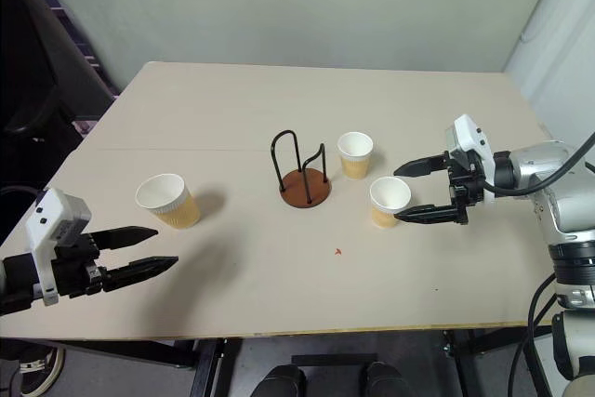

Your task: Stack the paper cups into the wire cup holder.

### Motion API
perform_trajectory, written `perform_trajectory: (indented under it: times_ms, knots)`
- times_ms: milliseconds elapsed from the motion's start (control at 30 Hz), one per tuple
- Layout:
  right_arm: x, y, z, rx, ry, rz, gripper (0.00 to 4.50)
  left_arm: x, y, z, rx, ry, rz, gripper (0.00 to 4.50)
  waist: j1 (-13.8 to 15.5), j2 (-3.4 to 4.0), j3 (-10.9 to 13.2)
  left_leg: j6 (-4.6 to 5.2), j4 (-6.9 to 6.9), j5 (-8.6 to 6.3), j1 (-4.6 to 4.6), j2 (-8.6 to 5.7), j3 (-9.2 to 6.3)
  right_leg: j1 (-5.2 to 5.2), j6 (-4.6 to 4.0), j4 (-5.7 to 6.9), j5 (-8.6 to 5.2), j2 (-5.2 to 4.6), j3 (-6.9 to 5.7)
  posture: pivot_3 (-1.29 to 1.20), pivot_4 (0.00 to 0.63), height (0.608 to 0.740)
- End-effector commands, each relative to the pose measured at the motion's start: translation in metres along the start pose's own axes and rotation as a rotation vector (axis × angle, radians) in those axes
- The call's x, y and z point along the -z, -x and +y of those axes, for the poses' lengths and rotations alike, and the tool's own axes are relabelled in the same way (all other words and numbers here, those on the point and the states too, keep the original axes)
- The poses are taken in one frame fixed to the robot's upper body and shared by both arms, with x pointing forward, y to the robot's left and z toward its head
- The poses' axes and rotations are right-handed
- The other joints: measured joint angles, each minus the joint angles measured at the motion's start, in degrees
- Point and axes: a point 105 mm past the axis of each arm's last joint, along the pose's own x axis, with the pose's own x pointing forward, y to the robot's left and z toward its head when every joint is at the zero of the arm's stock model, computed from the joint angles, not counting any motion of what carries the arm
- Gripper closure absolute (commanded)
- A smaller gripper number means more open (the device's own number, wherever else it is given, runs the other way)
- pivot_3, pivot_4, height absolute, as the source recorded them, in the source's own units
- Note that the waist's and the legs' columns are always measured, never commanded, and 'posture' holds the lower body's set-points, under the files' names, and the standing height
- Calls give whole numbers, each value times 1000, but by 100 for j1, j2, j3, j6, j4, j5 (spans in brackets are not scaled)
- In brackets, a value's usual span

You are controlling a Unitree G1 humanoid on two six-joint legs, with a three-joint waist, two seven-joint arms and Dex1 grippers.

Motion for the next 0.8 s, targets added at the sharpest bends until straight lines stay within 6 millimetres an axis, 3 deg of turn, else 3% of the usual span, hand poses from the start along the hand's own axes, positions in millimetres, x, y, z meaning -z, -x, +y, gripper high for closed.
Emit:
perform_trajectory:
  times_ms: [33,200,333,467,800]
  knots:
    - [-7,5,-1,23,37,0,0,-5,2,1,-12,-27,-13,691,0,0,0,0,0,0,0,0,0,0,0,0,0,0,0,0,150,740]
    - [-7,6,-1,26,36,-2,0,-12,-3,1,-9,-47,-33,691,6,0,0,0,0,0,0,0,-1,0,0,0,0,0,0,0,150,740]
    - [-8,5,0,28,37,-5,0,-50,-22,-14,82,-94,-190,691,54,0,0,1,2,4,-1,-2,-3,1,4,2,6,0,-1,0,150,740]
    - [-13,6,2,44,48,-17,0,-62,-38,-14,111,-112,-206,691,54,0,0,-1,4,9,1,-4,10,1,8,0,17,-2,2,0,150,740]
    - [-23,14,17,115,55,-41,0,-91,-120,22,-77,-134,-295,691,84,-1,1,-8,12,22,-4,-6,46,2,26,-8,28,-8,6,0,150,740]
